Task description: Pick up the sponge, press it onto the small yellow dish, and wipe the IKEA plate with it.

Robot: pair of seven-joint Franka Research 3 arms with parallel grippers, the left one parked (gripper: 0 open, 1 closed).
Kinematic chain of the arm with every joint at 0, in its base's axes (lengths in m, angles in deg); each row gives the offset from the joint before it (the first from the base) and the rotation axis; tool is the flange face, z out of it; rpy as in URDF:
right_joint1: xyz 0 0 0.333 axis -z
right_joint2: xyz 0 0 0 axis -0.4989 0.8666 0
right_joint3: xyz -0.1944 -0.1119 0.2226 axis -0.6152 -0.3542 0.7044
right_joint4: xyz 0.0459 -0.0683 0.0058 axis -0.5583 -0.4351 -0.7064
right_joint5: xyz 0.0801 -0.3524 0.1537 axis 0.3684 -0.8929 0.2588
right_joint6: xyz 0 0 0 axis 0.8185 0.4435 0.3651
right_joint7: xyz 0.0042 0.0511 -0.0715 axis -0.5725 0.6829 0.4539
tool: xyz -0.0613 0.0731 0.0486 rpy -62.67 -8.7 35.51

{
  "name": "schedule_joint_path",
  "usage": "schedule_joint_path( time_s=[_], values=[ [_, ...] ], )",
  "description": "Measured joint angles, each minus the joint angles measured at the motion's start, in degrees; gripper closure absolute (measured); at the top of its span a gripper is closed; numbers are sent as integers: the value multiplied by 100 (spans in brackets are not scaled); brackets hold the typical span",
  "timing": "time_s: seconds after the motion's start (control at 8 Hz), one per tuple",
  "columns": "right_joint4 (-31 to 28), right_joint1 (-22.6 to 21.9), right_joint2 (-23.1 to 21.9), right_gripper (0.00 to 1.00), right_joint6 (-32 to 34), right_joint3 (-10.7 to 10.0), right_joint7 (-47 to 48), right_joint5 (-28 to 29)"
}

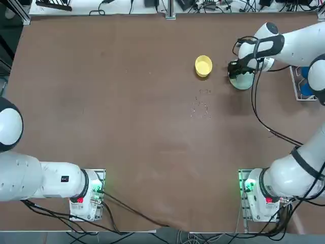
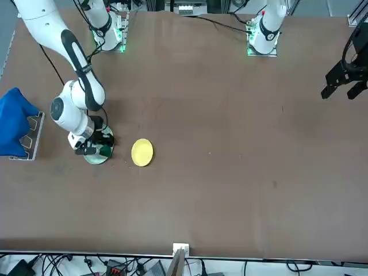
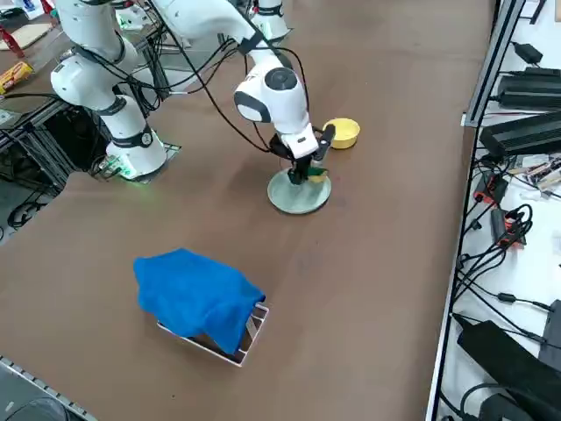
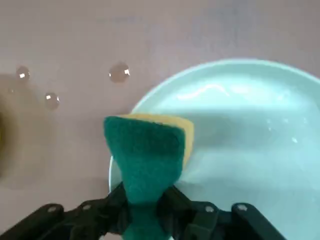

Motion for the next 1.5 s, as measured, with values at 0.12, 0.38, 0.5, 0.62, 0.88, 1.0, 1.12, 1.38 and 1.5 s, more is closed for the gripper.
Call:
schedule_joint_path(
  time_s=[0.12,0.38,0.5,0.62,0.88,1.0,1.12,1.38,1.5],
  values=[
    [-174,25,-137,77,-11,-8,1,1],
    [-462,141,-340,77,-19,-26,-18,1],
    [-544,220,-387,77,-20,-25,-78,1],
    [-594,320,-418,77,-20,-26,-195,1],
    [-628,617,-429,77,-18,-25,-624,1],
    [-629,796,-427,77,-13,-27,-902,1],
    [-621,955,-418,77,-11,-28,-1159,1],
    [-433,1102,-298,77,17,-28,-1457,1],
    [-227,1107,-182,77,87,-27,-1503,1]
  ],
)
